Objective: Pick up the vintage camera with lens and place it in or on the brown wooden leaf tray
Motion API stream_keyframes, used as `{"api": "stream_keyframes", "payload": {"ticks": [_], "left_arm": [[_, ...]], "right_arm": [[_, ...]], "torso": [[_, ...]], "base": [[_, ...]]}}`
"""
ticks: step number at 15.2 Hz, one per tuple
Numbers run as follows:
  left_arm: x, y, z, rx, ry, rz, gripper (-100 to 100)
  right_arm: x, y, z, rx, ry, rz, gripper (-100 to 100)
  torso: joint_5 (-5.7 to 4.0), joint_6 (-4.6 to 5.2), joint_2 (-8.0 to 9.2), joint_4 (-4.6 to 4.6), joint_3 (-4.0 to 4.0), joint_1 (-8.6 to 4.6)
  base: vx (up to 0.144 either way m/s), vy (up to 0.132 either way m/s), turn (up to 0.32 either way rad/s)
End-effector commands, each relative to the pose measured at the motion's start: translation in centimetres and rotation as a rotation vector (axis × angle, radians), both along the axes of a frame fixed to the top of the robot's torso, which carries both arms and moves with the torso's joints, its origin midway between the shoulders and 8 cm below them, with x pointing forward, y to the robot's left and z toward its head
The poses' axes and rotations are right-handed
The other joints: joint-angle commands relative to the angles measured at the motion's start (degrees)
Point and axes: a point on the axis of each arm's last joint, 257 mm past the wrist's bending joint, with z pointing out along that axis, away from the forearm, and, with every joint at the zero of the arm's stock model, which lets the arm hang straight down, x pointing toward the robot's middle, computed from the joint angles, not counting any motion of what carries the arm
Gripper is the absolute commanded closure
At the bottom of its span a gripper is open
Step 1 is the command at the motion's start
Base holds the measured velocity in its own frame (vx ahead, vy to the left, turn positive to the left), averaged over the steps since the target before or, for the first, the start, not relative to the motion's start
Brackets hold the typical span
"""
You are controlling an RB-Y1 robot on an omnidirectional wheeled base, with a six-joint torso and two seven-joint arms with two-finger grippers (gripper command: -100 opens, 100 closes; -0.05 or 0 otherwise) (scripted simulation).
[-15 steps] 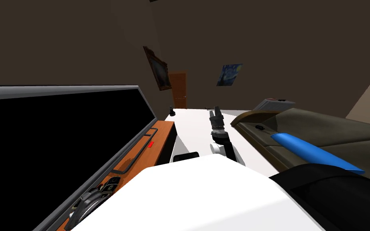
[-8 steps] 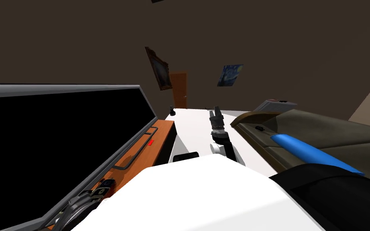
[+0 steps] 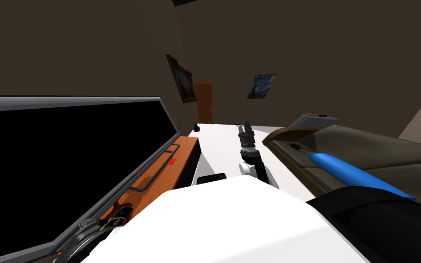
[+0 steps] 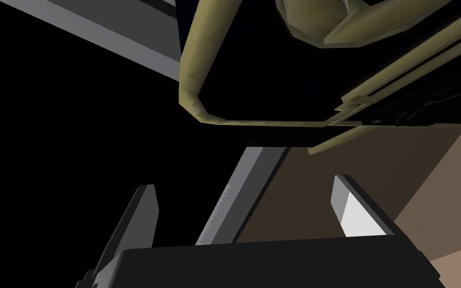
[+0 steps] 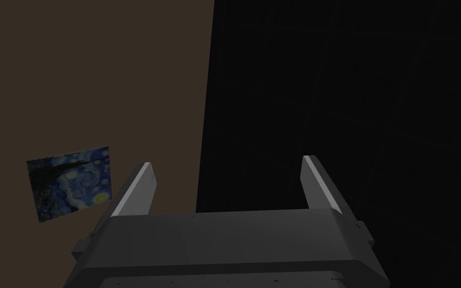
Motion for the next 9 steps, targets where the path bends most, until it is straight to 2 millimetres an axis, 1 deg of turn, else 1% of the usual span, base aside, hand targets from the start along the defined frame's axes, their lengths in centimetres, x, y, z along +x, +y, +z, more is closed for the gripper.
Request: {"api": "stream_keyframes", "payload": {"ticks": [1,3,5,8,9], "left_arm": [[0.0,1.0,0.4,-0.018,0.0,0.0,-100],[-0.1,1.9,0.8,-0.034,0.002,-0.001,-100],[-0.1,1.9,0.8,-0.034,0.002,-0.001,-100],[-0.2,2.8,1.3,-0.049,0.003,0.0,-100],[-0.1,2.5,1.1,-0.04,0.002,0.0,-100]], "right_arm": [[0.0,0.0,0.0,0.0,0.0,0.0,0],[0.0,0.0,0.0,0.0,0.0,0.0,0],[0.0,0.0,0.0,0.0,0.0,0.0,0],[0.0,0.0,0.0,0.0,0.0,0.0,0],[0.0,0.0,0.0,0.0,0.0,0.0,0]], "torso": [[0.0,0.0,0.0,0.0,0.0,0.0],[-0.03,0.0,0.0,0.0,0.0,-0.14],[-0.04,0.0,-0.03,-0.01,-0.02,-0.18],[-0.02,0.01,-0.03,0.0,-0.01,-0.07],[-0.02,0.0,-0.02,-0.01,-0.01,-0.08]], "base": [[-0.002,-0.046,0.018],[-0.001,-0.059,0.016],[0.006,-0.045,0.01],[0.001,-0.025,0.005],[0.001,-0.019,0.007]]}}
